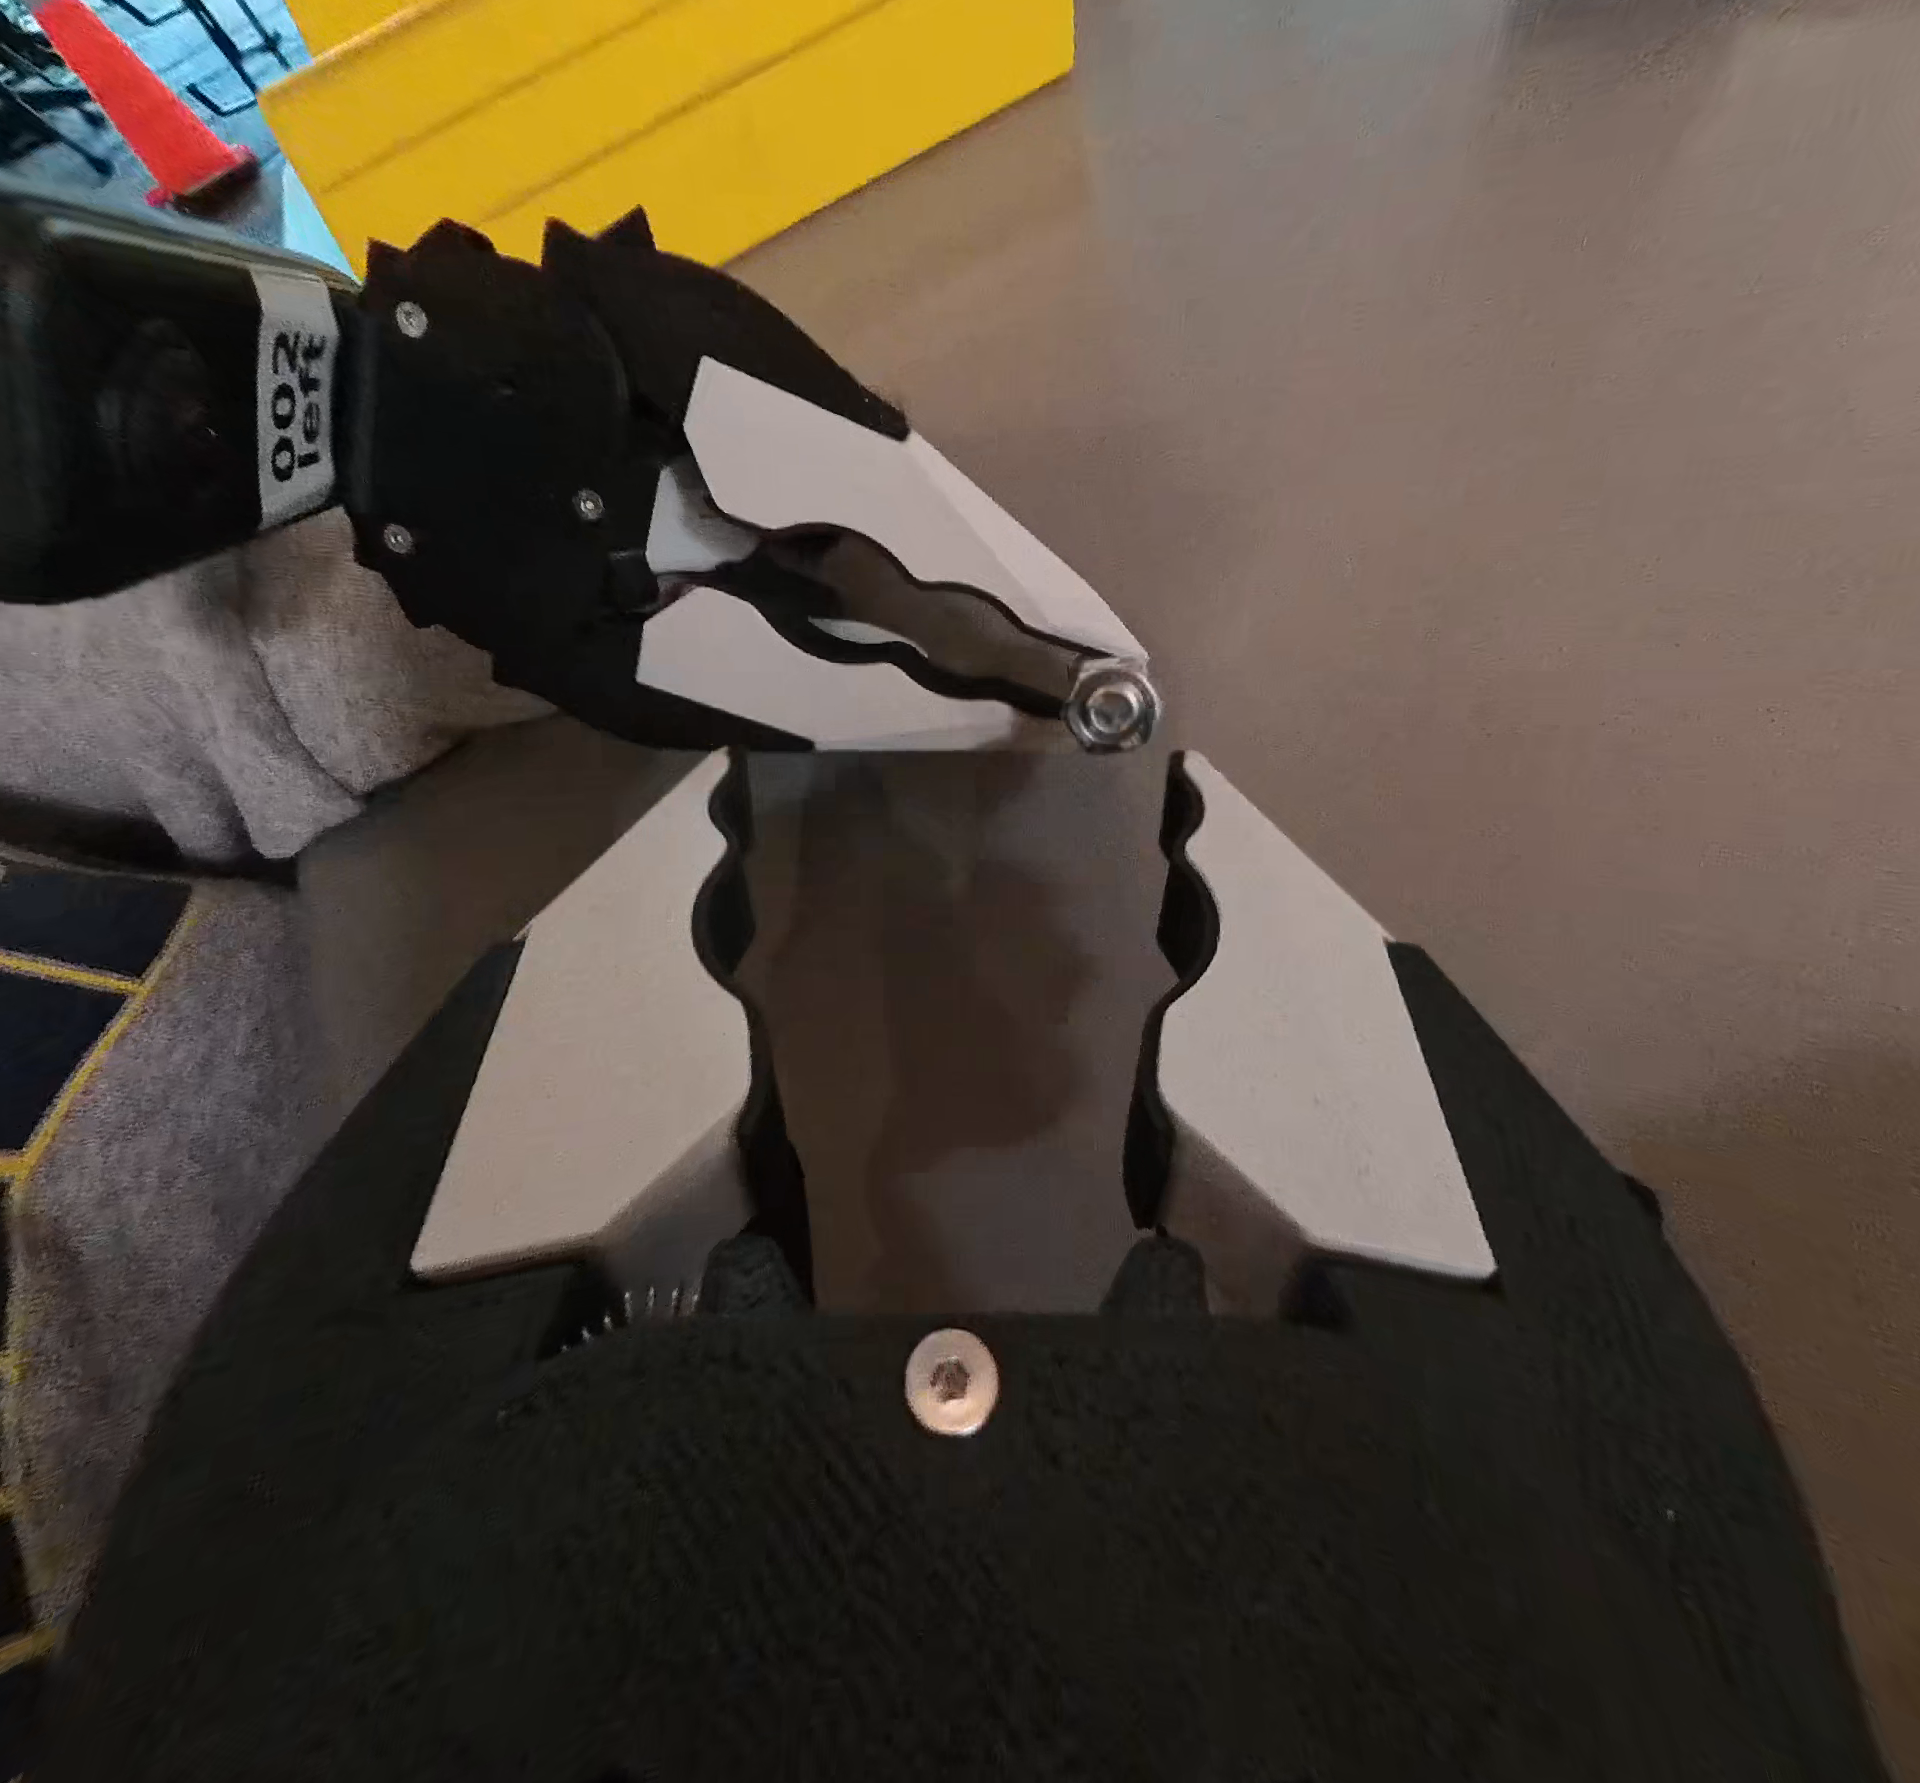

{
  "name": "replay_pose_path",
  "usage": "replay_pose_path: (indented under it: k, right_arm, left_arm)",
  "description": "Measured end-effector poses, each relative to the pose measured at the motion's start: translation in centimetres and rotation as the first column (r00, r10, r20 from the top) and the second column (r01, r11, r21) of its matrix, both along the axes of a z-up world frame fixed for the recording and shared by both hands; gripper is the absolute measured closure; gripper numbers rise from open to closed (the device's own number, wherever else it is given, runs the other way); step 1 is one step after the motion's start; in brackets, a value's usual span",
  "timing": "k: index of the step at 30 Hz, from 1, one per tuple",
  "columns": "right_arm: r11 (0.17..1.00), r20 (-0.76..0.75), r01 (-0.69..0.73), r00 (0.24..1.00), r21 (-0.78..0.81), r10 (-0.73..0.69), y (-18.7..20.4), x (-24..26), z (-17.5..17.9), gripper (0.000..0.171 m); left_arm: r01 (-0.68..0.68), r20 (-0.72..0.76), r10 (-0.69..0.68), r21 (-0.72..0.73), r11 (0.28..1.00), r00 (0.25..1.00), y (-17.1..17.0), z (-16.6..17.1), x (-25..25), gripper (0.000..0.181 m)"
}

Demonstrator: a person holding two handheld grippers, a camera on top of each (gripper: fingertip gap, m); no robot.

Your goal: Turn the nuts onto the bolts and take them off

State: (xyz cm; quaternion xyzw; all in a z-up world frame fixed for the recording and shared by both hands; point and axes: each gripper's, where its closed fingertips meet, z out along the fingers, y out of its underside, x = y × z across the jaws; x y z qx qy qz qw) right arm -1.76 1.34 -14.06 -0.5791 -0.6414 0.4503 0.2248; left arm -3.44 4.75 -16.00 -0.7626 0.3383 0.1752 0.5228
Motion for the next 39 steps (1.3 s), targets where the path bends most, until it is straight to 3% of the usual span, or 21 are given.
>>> replay_pose_path:
  k: [4,8,12,16,21,23,26,30,34,37,39]
  right_arm:
    - [1.0,-0.009,-0.025,1.0,-0.007,0.025,-0.6,-0.7,0.1,0.088]
    - [0.974,-0.263,-0.216,0.945,-0.065,0.192,-3.9,-1.9,4.7,0.093]
    - [0.997,-0.068,-0.022,0.997,0.073,0.027,0.0,-1.4,1.3,0.091]
    - [1.0,0.081,0.031,0.996,0.003,-0.031,0.7,0.2,-1.2,0.091]
    - [0.999,-0.051,-0.047,0.998,0.012,0.047,-1.0,-1.8,1.0,0.085]
    - [0.992,-0.152,-0.116,0.981,0.055,0.123,-2.5,-2.6,2.7,0.093]
    - [0.983,-0.105,-0.038,0.993,0.179,0.058,-1.0,-2.2,1.7,0.092]
    - [0.996,0.014,0.045,0.999,0.072,-0.046,0.9,-0.2,-0.3,0.093]
    - [1.0,0.053,0.022,0.998,0.0,-0.022,0.4,-0.2,-0.9,0.095]
    - [0.997,-0.07,-0.07,0.995,0.036,0.072,-1.2,-1.8,1.0,0.084]
    - [0.986,-0.219,-0.166,0.962,0.014,0.165,-3.0,-2.2,4.0,0.091]
  left_arm:
    - [-0.005,-0.009,0.005,0.002,1.0,1.0,0.0,0.0,0.0,0.17]
    - [0.001,-0.007,-0.001,0.001,1.0,1.0,0.0,-0.1,0.1,0.17]
    - [-0.003,-0.002,0.003,0.002,1.0,1.0,0.0,-0.1,0.0,0.17]
    - [-0.002,0.004,0.002,-0.001,1.0,1.0,0.1,-0.1,0.0,0.17]
    - [0.004,-0.006,-0.004,0.003,1.0,1.0,0.1,-0.1,0.1,0.17]
    - [-0.002,-0.008,0.002,0.001,1.0,1.0,0.1,-0.1,0.1,0.171]
    - [-0.004,-0.003,0.004,0.002,1.0,1.0,0.1,-0.1,0.1,0.17]
    - [-0.003,-0.005,0.003,0.002,1.0,1.0,0.1,-0.1,0.1,0.17]
    - [-0.002,-0.011,0.002,0.001,1.0,1.0,0.1,-0.1,0.1,0.17]
    - [0.002,-0.015,-0.001,0.007,1.0,1.0,0.1,0.0,0.2,0.17]
    - [-0.01,-0.01,0.01,0.001,1.0,1.0,0.1,0.0,0.1,0.17]
